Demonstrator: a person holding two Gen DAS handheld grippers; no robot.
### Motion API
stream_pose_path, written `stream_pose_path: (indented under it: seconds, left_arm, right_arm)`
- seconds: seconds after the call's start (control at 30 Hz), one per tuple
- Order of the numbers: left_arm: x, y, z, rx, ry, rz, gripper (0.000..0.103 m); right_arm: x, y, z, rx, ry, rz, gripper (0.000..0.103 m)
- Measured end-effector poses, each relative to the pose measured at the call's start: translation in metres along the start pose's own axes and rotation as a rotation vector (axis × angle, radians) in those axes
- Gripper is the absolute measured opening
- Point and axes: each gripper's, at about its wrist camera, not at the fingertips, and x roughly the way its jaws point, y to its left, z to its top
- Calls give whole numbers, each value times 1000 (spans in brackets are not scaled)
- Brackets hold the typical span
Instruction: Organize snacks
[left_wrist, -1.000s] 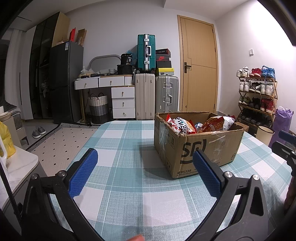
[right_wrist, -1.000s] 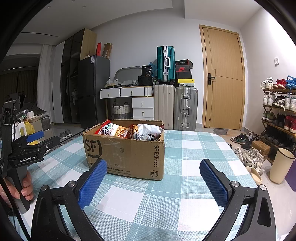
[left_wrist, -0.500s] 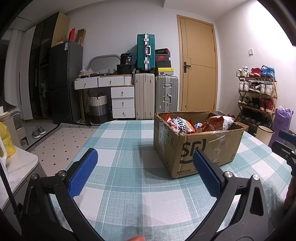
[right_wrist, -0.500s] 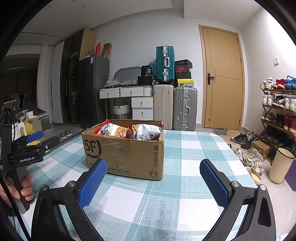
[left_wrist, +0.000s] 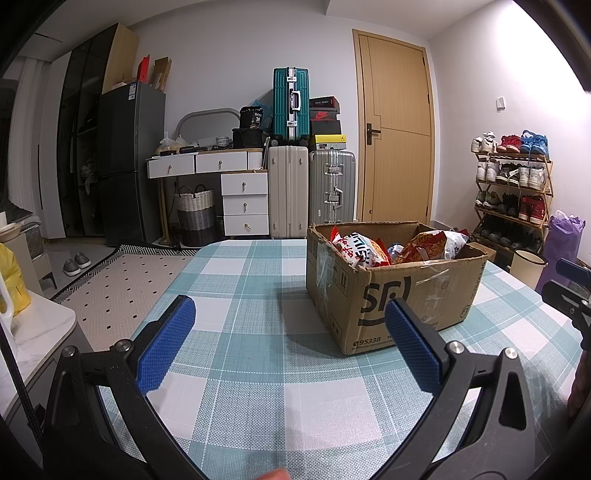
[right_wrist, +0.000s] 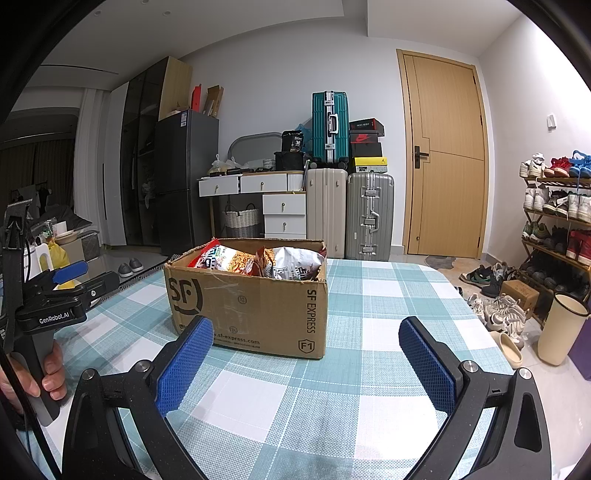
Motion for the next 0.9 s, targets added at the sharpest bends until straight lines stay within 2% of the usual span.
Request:
stream_pose_path:
  seconds: [0.9]
  left_arm:
    - [6,0,-3,6,0,-16,103]
  right_arm:
    - [0,0,0,0,0,0,102]
